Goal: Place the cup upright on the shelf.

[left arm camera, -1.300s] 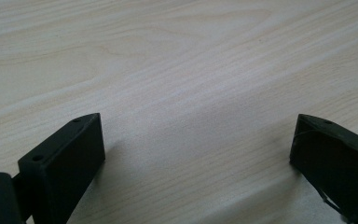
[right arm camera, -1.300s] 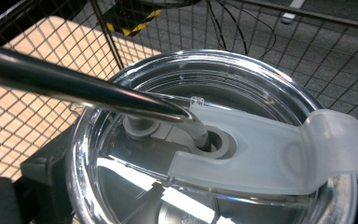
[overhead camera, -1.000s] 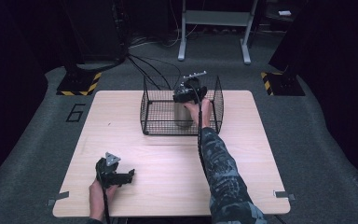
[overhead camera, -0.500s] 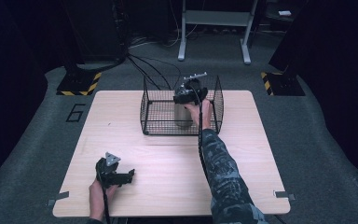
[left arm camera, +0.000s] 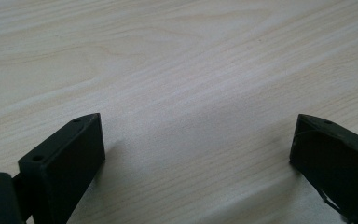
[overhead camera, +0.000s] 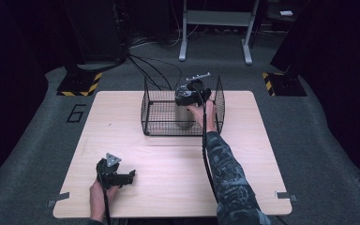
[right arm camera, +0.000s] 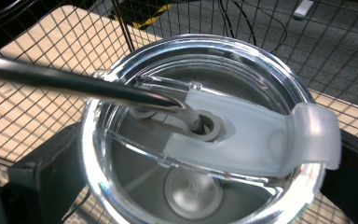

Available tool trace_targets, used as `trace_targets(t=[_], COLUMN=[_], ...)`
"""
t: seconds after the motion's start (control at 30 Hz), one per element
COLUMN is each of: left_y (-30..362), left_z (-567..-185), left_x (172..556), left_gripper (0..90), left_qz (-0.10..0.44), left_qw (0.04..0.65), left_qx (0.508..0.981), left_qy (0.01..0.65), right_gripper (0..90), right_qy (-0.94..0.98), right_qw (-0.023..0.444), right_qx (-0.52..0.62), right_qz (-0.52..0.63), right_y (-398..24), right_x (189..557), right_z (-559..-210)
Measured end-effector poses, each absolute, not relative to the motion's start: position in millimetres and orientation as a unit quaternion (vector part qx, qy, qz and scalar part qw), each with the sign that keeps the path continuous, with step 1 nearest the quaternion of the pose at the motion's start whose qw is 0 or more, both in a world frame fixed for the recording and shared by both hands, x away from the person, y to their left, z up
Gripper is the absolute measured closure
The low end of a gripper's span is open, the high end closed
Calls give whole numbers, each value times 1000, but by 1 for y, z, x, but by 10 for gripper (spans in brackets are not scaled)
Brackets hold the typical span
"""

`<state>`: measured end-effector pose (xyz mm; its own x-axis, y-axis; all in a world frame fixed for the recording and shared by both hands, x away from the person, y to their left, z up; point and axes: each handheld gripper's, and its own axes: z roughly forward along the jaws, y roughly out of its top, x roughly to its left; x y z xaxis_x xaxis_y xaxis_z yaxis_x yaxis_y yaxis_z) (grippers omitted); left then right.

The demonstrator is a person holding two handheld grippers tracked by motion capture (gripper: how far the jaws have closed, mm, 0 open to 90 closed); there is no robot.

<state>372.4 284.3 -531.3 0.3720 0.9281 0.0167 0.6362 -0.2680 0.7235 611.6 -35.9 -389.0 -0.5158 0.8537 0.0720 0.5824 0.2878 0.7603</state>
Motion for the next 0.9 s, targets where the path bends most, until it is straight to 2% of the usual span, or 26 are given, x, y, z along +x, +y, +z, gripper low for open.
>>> trace_targets(t=[0.43, 0.9], left_y=[284, 284], left_z=[-531, -532], left_x=[372, 373], left_gripper=[30, 31], left_qz=[226, 227], left_qw=[322, 326], left_qx=[763, 759], left_qy=[512, 515], right_gripper=[0, 0], right_qy=[796, 813], right_qw=[182, 199], right_qx=[421, 368], right_qz=[396, 404], right_y=[-55, -75], right_x=[576, 506], right_z=[-362, -341])
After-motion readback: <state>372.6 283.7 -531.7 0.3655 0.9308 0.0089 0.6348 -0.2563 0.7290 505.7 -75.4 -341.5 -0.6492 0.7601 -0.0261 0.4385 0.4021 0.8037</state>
